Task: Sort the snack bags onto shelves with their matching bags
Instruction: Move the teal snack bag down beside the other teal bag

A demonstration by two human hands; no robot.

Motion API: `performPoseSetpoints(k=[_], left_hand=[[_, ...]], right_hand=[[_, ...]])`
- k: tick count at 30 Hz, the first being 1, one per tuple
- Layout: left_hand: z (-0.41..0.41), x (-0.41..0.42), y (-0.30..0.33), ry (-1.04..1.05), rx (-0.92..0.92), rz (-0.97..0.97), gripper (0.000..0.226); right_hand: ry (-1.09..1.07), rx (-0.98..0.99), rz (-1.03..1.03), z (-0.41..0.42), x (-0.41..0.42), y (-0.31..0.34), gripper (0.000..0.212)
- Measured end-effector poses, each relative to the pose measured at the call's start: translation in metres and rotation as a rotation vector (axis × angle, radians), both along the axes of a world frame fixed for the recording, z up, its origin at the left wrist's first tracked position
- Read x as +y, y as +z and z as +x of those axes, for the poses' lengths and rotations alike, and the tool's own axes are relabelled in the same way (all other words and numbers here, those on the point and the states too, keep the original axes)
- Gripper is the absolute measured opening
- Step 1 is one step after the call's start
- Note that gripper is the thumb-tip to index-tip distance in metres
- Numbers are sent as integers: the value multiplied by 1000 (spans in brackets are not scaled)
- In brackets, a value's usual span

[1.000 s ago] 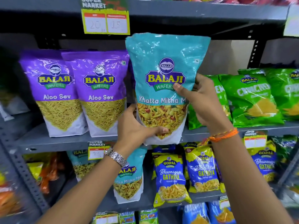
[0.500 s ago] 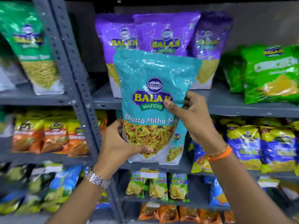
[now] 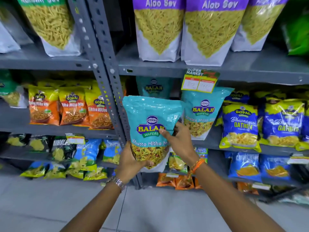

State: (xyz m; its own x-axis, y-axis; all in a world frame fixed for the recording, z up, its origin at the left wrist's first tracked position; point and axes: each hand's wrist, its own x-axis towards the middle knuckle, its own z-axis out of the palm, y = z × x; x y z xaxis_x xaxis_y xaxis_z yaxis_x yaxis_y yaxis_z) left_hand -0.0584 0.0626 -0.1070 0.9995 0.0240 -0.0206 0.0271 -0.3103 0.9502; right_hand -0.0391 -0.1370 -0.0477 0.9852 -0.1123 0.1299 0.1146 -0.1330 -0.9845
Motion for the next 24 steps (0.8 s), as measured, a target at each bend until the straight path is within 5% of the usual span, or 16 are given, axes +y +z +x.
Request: performPoseSetpoints(k=[8, 13, 17, 24], left_hand=[[56, -9, -16, -74, 28, -40, 108], [119, -24, -26, -59, -38, -91, 129], [135, -37, -9, -24, -10, -56, 101], [161, -37, -29, -3, -2, -39, 89]], right_hand=[[-73, 40, -46, 60, -2, -16, 29], [-147, -32, -70, 102, -6, -9, 33], [-202, -40, -66, 127, -8, -13, 30], [-191, -29, -90, 138, -10, -31, 31]])
